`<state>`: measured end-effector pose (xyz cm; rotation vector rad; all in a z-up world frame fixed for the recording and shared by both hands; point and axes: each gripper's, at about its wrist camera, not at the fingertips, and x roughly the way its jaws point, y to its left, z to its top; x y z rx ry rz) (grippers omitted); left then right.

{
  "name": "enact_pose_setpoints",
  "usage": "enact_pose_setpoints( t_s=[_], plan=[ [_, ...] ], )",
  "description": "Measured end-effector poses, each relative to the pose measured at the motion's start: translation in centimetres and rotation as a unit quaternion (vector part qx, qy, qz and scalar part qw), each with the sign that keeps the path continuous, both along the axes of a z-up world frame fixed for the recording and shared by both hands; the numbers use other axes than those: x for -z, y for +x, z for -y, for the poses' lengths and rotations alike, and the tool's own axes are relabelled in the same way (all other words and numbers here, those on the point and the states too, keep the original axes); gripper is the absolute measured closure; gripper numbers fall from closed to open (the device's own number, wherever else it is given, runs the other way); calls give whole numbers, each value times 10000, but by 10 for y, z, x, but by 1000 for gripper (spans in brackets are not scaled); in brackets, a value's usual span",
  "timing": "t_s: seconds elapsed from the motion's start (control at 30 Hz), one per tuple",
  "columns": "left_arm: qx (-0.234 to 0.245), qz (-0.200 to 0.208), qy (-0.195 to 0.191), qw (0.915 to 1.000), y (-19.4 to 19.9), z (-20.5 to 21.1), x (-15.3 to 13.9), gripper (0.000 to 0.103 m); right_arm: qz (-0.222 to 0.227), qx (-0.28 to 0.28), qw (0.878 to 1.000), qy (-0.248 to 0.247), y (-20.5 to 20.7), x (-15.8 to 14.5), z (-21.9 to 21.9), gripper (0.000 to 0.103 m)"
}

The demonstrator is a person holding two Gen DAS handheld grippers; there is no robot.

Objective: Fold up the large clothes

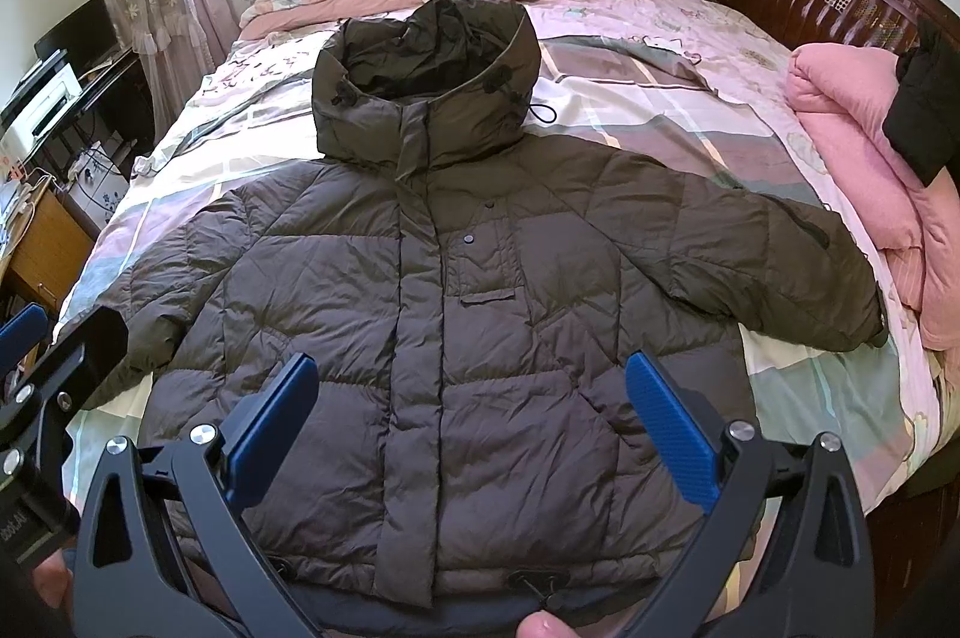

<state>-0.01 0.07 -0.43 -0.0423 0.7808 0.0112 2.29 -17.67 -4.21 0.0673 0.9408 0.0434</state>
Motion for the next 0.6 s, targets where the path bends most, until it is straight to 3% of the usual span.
enact_pose_setpoints(
  t_s=[0.6],
  plan=[
    [4, -7, 2, 10000, 0, -1, 1, 2, -29, -7, 10000, 8, 1, 1, -2, 1]
  ],
)
